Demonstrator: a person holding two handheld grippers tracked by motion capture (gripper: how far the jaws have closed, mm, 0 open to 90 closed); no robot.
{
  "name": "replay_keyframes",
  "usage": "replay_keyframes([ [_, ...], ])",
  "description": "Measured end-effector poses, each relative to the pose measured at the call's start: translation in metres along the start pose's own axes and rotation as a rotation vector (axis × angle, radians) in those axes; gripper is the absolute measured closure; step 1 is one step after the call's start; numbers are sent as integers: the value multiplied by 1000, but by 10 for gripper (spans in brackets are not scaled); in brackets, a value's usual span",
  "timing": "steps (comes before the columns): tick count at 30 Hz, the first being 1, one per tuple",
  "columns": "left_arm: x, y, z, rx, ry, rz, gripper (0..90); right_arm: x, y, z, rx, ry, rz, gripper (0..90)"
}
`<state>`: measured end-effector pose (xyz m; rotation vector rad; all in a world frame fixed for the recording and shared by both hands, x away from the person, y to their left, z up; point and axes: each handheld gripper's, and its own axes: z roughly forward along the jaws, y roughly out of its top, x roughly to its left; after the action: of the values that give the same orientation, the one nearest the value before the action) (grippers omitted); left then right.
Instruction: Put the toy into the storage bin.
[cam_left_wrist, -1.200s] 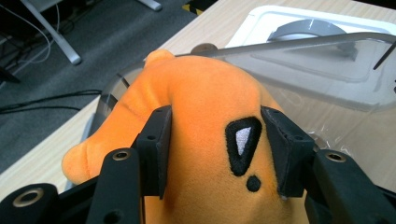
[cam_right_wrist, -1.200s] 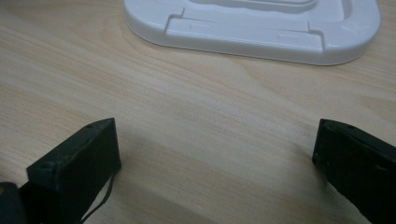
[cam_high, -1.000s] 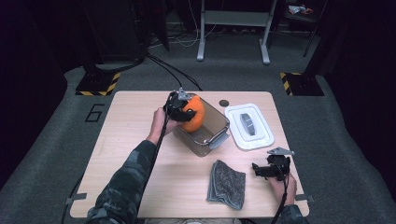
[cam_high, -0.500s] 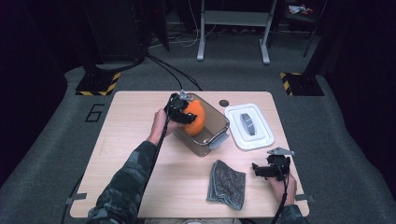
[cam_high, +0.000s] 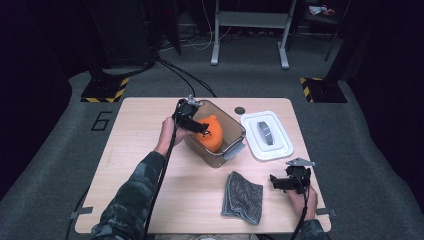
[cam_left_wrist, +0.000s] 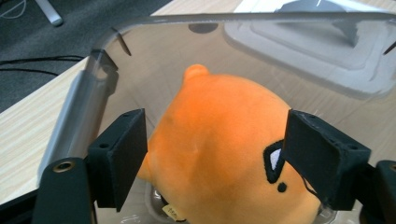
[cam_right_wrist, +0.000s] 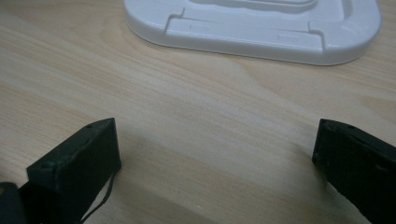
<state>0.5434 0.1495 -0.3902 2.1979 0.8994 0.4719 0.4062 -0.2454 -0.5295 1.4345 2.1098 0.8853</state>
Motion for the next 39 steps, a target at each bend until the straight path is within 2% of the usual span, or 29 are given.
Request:
replay_keyframes([
  [8, 3, -4, -20, -38, 22, -10, 156, 0, 0, 0, 0, 0, -1, 0],
  [15, 3, -14, -39, -71, 40, -19, 146, 0, 0, 0, 0, 0, 0, 0],
  [17, 3, -17, -44, -67, 42, -13, 143, 0, 0, 0, 0, 0, 0, 0],
  [24, 2, -35, -62, -116, 62, -28, 132, 0, 0, 0, 0, 0, 0, 0],
  [30, 0, -51, -75, -138, 75, -36, 127, 0, 0, 0, 0, 0, 0, 0],
  [35, 0, -66, -79, -135, 91, -41, 127, 0, 0, 0, 0, 0, 0, 0],
  [37, 3, -72, -80, -131, 81, -60, 123, 0, 0, 0, 0, 0, 0, 0],
  [39, 3, -79, -80, -135, 96, -61, 124, 0, 0, 0, 0, 0, 0, 0],
])
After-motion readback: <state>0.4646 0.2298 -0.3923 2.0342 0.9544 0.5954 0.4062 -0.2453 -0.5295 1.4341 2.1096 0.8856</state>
